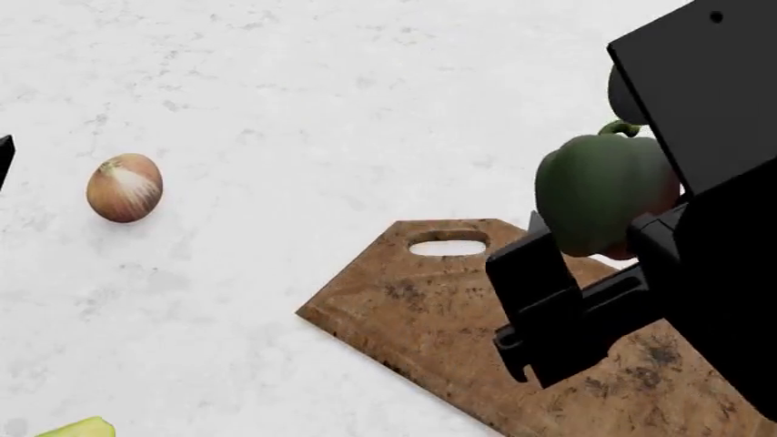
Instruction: Place the avocado, onion, tomato and bell pepper on the cutting board.
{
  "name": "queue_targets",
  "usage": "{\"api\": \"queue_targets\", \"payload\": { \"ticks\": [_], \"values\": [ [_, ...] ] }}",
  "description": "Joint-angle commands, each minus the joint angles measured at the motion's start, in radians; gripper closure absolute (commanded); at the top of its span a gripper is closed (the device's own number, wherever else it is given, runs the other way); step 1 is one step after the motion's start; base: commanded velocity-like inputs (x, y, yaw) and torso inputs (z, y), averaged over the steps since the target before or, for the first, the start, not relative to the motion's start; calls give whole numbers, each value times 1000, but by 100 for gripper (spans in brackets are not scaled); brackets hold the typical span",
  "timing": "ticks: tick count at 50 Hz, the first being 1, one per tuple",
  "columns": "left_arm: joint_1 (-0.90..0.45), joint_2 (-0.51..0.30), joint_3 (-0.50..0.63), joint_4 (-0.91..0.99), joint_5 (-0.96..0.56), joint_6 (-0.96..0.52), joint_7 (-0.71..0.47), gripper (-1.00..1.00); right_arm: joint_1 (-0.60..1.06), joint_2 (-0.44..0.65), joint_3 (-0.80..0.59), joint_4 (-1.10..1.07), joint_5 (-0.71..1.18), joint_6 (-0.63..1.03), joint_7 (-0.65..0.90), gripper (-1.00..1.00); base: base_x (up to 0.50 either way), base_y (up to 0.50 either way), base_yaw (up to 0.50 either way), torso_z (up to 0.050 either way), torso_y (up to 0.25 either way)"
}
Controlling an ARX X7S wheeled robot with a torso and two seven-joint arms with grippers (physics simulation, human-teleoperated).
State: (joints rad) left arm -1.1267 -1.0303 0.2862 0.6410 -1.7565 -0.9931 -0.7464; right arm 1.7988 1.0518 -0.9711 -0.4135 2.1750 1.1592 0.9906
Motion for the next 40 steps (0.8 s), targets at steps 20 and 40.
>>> {"api": "queue_targets", "payload": {
  "ticks": [20,40],
  "values": [
    [12,-6,-7,3,15,21,1,100,-167,108,-2,75,-192,-16,-161,100,0,0,0,1,0],
    [20,-9,-7,13,12,28,-4,100,-263,176,-14,111,-311,-72,-239,100,0,0,0,0,1]
  ]
}}
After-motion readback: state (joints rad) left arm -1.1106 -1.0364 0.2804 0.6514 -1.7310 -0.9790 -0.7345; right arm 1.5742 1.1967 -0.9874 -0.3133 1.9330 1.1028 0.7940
